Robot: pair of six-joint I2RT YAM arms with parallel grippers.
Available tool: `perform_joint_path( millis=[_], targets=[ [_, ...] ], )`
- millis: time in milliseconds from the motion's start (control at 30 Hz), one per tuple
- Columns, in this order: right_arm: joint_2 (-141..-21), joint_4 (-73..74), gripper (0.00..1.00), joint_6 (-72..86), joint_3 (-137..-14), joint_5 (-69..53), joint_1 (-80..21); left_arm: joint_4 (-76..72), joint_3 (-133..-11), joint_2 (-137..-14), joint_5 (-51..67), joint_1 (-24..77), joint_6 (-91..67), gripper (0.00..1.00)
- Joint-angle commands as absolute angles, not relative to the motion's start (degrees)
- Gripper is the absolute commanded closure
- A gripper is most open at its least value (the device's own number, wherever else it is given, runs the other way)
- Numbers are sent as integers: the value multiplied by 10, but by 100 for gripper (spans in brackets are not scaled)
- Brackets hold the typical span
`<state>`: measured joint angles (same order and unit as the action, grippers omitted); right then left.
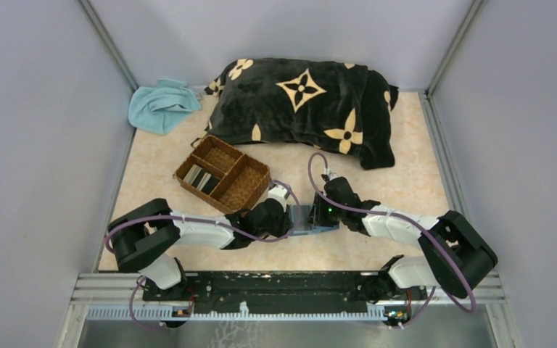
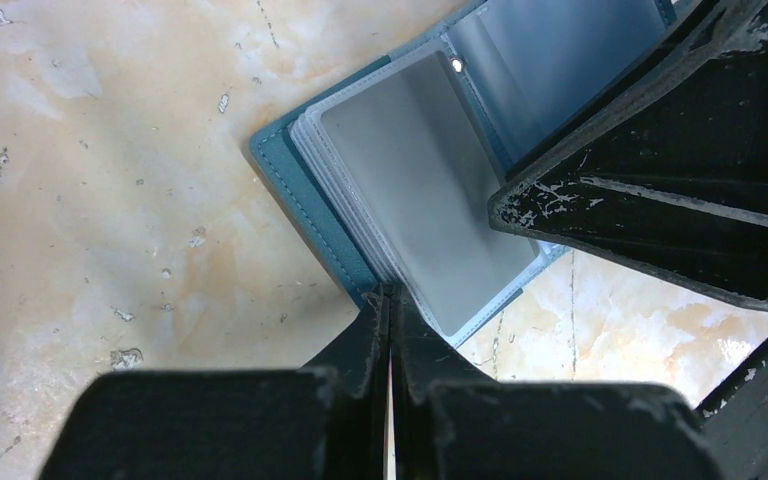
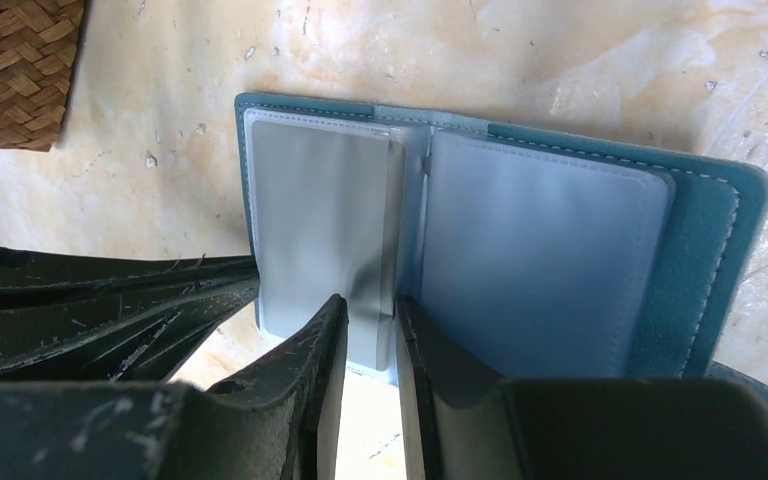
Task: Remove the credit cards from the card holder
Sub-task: Remove the credit card from the card holder.
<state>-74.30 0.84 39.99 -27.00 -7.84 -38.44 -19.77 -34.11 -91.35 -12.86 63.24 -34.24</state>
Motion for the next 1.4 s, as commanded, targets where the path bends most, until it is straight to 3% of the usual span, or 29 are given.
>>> perform_joint_path(
  millis=[0, 633, 1300, 1333, 1367],
  targets=[
    [-754, -9, 74, 392, -285, -111, -392, -182, -336, -912, -116, 637, -346, 100],
    [-759, -34, 73, 400, -257, -110, -392, -147, -404, -864, -96, 637, -316, 100],
    [-730, -5, 72, 394, -260, -96, -392, -145, -427, -892, -95, 637, -324, 99],
    [-731, -5, 71, 394, -262, -95, -392, -149, -415, -880, -101, 636, -338, 88],
    [-733, -4, 67, 393, -262, -96, -392, -155, -401, -868, -105, 635, -350, 67]
  ],
)
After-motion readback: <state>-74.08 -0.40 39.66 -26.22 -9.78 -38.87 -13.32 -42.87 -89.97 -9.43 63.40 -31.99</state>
